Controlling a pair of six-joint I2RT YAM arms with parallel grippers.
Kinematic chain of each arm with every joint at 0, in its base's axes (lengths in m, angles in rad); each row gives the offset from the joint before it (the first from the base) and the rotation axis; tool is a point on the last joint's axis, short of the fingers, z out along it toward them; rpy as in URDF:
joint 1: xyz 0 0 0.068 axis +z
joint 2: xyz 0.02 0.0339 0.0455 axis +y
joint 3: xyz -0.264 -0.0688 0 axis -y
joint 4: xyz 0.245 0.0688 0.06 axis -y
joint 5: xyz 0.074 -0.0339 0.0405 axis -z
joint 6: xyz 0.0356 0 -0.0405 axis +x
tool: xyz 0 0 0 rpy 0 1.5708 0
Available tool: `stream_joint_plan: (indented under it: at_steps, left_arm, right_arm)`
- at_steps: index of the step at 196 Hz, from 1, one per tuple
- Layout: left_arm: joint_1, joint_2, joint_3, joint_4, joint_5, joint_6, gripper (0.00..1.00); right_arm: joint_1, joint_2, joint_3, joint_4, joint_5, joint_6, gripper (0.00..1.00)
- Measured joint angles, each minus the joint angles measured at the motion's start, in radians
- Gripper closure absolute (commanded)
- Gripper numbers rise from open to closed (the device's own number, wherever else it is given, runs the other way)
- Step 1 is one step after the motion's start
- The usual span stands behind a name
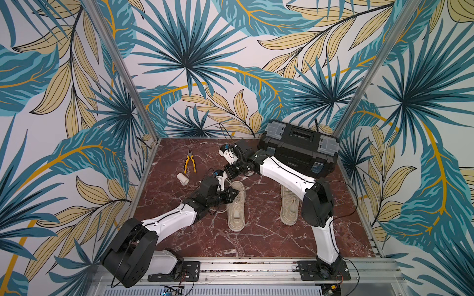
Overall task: Tie the shoes
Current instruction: Wrap the shoelace around the shoelace.
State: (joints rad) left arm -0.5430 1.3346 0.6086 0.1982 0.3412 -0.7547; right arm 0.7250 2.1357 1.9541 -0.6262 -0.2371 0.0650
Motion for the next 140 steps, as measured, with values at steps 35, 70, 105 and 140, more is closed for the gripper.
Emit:
stream_joint_plan:
  at_steps: [35, 70, 105, 140]
  left_arm:
    - [0.0, -0.006, -0.01, -0.003, -0.008, -0.016, 0.96]
    - [-0.003, -0.009, -0.01, 0.002, -0.007, -0.016, 0.96]
    - [-0.004, -0.009, -0.01, 0.0, -0.007, -0.015, 0.96]
    - [-0.004, -0.009, -0.009, -0.003, -0.011, -0.011, 0.96]
  right_arm:
    - [-0.01, 0.021, 0.0, -0.001, -0.011, -0.035, 0.66]
    - [-0.035, -0.067, -0.122, 0.0, -0.012, -0.06, 0.55]
    - [-0.084, -0.306, -0.366, 0.031, -0.008, -0.077, 0.53]
    - [-0.119, -0.558, -0.684, 0.188, -0.049, -0.063, 0.51]
